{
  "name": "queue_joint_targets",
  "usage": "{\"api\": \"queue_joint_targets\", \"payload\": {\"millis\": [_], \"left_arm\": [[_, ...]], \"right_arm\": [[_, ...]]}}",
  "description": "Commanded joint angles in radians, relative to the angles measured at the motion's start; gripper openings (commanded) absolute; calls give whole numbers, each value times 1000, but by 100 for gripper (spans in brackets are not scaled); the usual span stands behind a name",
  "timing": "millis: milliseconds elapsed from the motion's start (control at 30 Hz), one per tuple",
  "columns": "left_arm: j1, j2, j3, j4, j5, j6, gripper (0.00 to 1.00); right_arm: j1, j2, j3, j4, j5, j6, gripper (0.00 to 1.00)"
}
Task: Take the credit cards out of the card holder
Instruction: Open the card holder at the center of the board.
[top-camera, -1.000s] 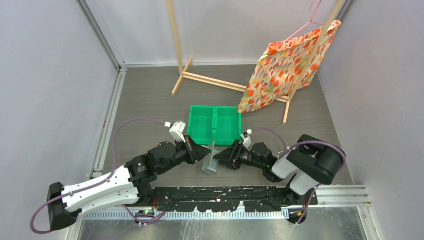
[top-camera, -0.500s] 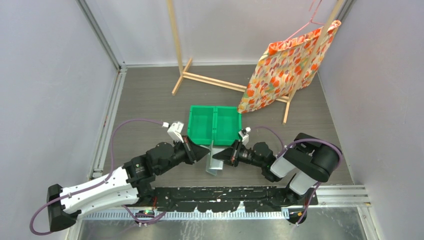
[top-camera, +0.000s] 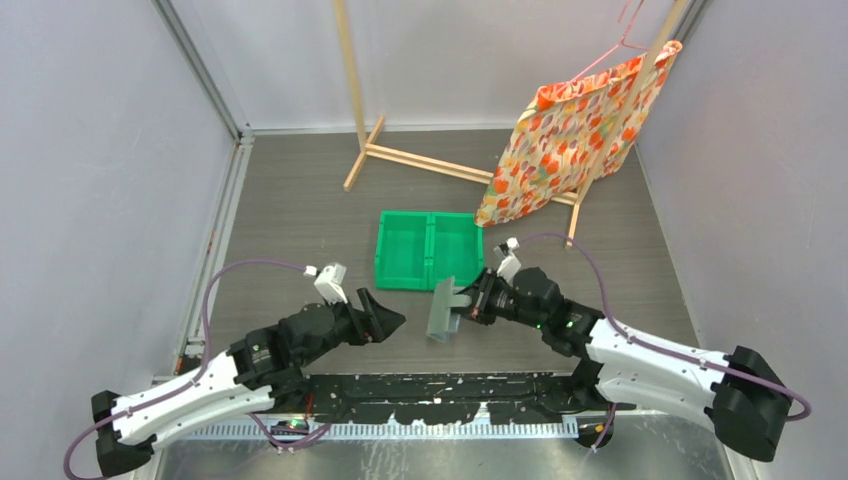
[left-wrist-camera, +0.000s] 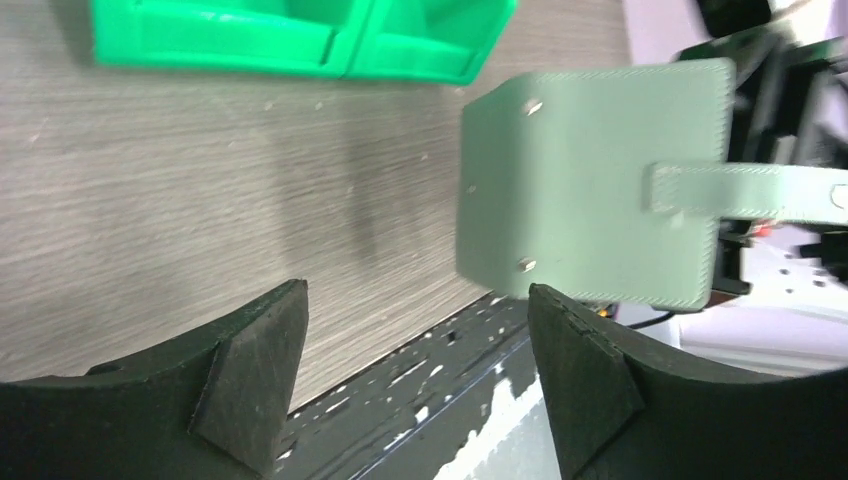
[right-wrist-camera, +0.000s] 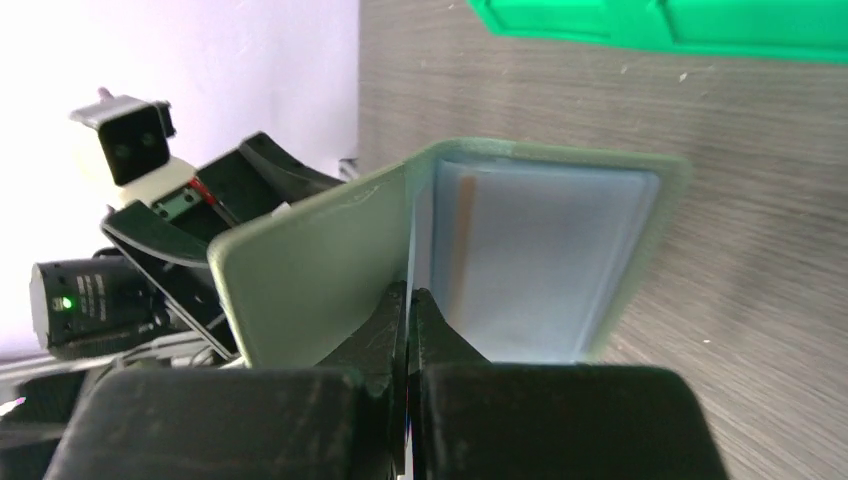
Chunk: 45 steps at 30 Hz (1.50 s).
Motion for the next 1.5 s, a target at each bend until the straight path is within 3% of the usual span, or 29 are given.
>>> {"api": "queue_joint_targets", "payload": {"millis": [0, 300, 600, 800, 867, 967, 1000, 1133, 1233, 1333, 1400, 1467], "left_arm": [[4, -42, -46, -65, -42, -34, 84], [4, -6, -73, -7, 20, 20, 95], [4, 294, 24, 49, 61, 85, 93], [4, 298, 9, 89, 31, 84, 91], [4, 288, -10, 158, 82, 104, 95], [4, 311, -8, 194, 115, 127, 91], [4, 317, -5, 190, 109, 127, 89], [4, 334, 21, 165, 73, 135, 88], [4, 322, 18, 151, 48, 133, 87], [4, 295, -5, 151, 30, 114, 86], [4, 268, -34, 179, 40, 103, 85], [4, 237, -65, 201, 46, 93, 84]], "right_arm": [[6, 66, 114, -381, 95, -121, 1], [77, 324, 213, -351, 152, -131, 1], [104, 546, 397, -401, 168, -150, 1], [106, 605, 402, -407, 168, -146, 1], [106, 616, 401, -400, 168, -147, 1], [107, 625, 419, -404, 163, -159, 1], [106, 621, 423, -404, 158, -161, 6], [109, 568, 419, -416, 167, -162, 48], [110, 514, 416, -421, 156, -175, 60], [117, 469, 416, -424, 160, -180, 58], [119, 449, 410, -412, 167, -181, 50], [119, 454, 411, -401, 168, -180, 31]]}}
